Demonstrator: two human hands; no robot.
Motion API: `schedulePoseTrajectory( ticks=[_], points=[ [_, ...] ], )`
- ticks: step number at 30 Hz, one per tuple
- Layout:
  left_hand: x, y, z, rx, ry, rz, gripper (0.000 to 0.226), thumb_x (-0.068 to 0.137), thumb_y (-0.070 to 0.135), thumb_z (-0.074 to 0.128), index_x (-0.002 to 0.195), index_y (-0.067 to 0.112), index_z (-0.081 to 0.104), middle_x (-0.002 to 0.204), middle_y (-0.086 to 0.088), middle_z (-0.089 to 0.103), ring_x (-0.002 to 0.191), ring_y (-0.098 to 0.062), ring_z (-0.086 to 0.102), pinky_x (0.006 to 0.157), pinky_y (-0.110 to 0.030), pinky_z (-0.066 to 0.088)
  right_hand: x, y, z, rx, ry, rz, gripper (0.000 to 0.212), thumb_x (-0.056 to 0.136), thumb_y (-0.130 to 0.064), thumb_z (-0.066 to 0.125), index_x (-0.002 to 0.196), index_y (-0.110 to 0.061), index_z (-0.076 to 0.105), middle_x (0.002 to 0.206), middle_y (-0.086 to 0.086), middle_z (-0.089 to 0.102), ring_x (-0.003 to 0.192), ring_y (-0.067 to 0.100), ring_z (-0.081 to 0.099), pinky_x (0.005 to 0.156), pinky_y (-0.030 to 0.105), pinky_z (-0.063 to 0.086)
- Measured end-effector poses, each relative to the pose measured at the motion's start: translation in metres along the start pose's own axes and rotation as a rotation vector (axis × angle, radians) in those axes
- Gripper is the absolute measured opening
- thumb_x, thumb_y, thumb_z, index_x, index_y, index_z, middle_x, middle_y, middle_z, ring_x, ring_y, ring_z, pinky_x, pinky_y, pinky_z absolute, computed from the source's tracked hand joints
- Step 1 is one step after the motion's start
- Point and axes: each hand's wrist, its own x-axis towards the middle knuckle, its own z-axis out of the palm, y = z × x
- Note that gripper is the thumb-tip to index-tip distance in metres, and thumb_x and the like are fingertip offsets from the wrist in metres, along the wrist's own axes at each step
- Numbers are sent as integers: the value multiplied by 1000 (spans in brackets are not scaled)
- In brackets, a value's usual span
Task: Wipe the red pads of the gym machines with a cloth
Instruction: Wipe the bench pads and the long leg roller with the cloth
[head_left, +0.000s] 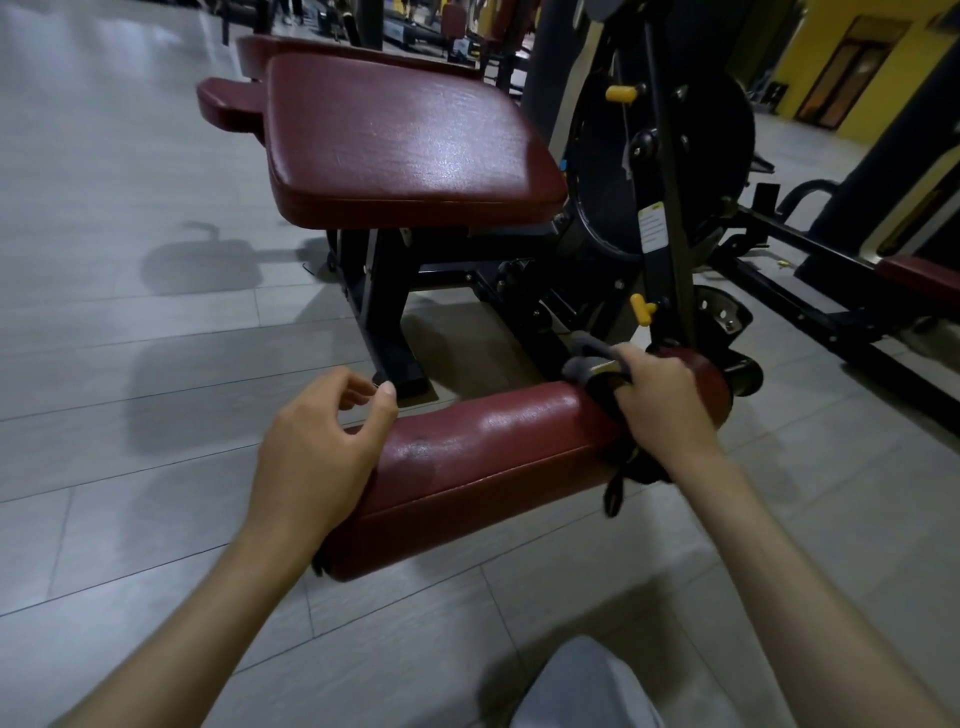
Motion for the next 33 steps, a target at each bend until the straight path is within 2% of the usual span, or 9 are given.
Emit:
schedulePoseTrajectory(
  ticks=[5,11,14,17,22,24,26,29,33],
  points=[
    [0,1,1,74,-6,38,53,91,69,39,103,25,66,101,9,67,97,-10,62,78,-30,53,-11,-73,5,-94,-32,-118,10,99,-18,57,107,-13,61,80,2,57,74,27,57,62,32,37],
    [-4,3,-1,116,-29,84,51,92,67,42,102,24,67,101,11,67,96,-9,62,75,-29,50,59,-108,24,-194,-397,8,32,93,-26,63,121,-11,64,118,14,65,107,37,62,75,39,45],
    [-6,3,-3,37,-11,62,53,92,71,38,100,26,66,98,14,66,95,-7,63,76,-32,54,67,-108,27,-193,-497,71,39,91,-32,64,124,-12,64,118,12,65,102,34,60,77,38,46],
    [-6,6,-6,-88,35,15,51,91,73,36,96,31,64,90,24,62,89,4,60,71,-24,48,47,-98,20,-195,-362,16,34,89,-33,64,117,-16,70,109,11,68,103,36,63,76,36,45],
    [-6,4,-5,-137,53,-14,41,94,64,42,96,29,63,88,25,59,89,9,58,68,-18,43,-26,-58,7,133,3,-67,4,89,-25,66,92,-28,65,76,-5,62,78,24,66,62,30,43],
    [-6,2,-4,-115,62,-20,38,94,61,44,95,28,64,89,21,62,88,1,61,69,-19,44,-58,-45,11,234,136,-147,32,86,-14,72,117,-23,69,94,-4,73,89,17,70,72,26,54],
    [-7,2,-2,-73,85,-17,39,94,61,44,94,27,65,91,14,66,88,-6,62,68,-24,46,-70,-31,22,268,169,-190,57,83,-3,74,137,-16,62,124,1,72,115,18,67,99,35,56],
    [-8,5,-2,-77,105,-21,40,95,61,44,93,28,64,92,13,65,90,-10,64,70,-30,48,-52,-25,31,308,169,-125,52,85,-7,70,136,-14,63,135,8,67,138,30,52,120,54,34],
    [-7,8,-2,-109,124,-38,39,97,63,40,91,30,60,87,21,59,89,-4,59,69,-21,43,-57,-59,36,410,191,95,51,93,-18,68,143,-10,59,146,13,57,139,30,51,116,41,42]
  ],
)
